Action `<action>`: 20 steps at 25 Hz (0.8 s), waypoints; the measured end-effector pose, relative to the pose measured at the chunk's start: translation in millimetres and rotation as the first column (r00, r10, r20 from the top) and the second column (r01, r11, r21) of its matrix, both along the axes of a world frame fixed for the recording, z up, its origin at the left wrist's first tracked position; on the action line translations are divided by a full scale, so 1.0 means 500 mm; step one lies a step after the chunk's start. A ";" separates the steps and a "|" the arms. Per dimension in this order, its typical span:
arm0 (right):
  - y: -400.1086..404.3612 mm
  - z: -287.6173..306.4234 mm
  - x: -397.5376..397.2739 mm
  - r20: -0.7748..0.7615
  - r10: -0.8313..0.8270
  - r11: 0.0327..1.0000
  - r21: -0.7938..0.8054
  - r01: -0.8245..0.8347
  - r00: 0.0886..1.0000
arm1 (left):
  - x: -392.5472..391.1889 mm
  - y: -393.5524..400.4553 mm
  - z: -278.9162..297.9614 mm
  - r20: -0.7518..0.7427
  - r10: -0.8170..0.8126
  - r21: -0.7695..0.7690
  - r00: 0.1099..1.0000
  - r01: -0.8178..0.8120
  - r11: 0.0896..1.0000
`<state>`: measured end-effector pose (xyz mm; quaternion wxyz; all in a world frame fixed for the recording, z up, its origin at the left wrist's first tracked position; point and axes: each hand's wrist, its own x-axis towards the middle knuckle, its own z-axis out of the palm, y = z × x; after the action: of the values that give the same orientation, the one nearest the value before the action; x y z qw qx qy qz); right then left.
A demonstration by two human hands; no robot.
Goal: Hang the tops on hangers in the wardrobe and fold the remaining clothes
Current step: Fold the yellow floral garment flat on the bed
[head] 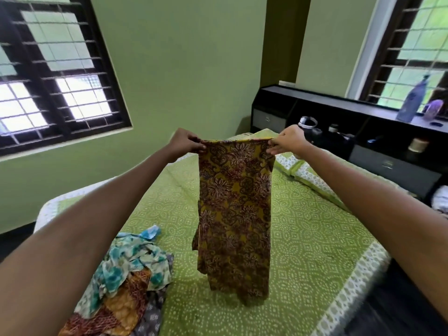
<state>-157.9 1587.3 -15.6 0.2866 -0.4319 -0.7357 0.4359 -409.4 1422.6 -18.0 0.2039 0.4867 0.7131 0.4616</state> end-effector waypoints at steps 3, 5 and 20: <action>0.088 -0.040 -0.021 -0.091 -0.064 0.998 -0.030 0.062 0.994 | 0.001 0.098 -0.035 0.000 0.086 0.007 0.996 -0.086 0.996; 0.171 -0.075 -0.045 -0.072 -0.061 0.998 0.015 0.062 0.996 | -0.005 0.178 -0.062 -0.019 0.172 0.017 0.985 -0.172 0.985; 0.609 -0.101 -0.155 -0.116 -0.114 0.906 0.395 0.151 0.987 | -0.067 0.661 -0.067 -0.006 0.453 0.153 0.892 -0.446 0.882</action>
<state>-235.5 1892.0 -66.0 0.4311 -0.3927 -0.7649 0.2736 -442.8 1753.2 -51.2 0.0400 0.3313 0.7742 0.5378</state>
